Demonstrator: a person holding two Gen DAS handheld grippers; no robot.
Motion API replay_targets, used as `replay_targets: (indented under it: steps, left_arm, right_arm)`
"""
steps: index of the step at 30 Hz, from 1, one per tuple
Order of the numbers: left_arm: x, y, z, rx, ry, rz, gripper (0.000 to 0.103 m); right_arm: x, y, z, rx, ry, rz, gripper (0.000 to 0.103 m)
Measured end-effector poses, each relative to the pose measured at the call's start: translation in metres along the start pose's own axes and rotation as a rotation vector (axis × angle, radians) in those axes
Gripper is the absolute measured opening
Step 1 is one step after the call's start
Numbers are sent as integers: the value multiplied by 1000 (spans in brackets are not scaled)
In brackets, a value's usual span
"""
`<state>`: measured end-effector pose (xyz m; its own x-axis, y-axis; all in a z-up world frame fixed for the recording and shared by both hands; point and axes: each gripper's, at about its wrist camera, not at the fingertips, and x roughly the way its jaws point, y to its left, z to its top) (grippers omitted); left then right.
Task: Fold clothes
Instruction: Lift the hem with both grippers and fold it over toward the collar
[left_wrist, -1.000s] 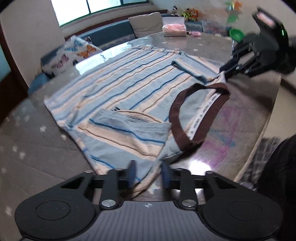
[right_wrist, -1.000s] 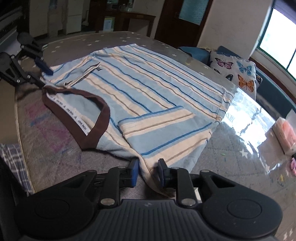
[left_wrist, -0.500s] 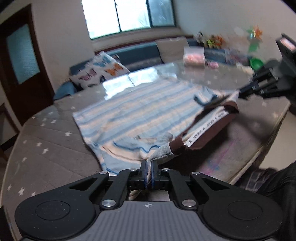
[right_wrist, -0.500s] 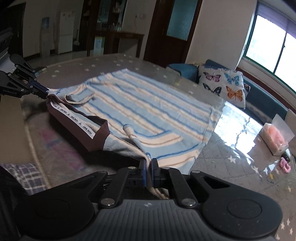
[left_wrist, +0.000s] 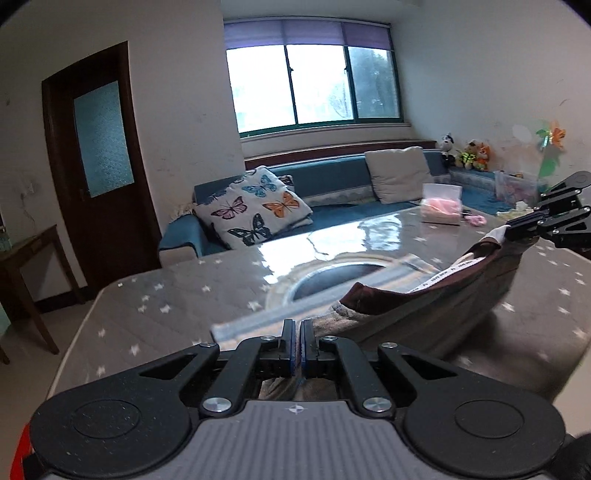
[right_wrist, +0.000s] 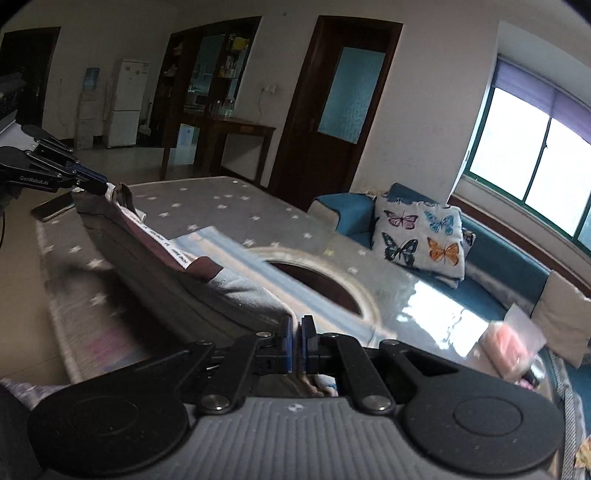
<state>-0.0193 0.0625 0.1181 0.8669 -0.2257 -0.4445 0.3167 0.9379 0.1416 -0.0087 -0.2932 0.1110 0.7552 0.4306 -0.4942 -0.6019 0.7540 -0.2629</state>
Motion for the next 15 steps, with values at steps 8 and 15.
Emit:
replay_targets:
  steps: [8,15]
  left_arm:
    - [104,40,26,-61,81,20,2]
    - [193,62,29,-80,197,22,2]
  right_arm:
    - [92,-45,27,41,62,-18,4]
    - [184,-78,30,96,151,-17,4]
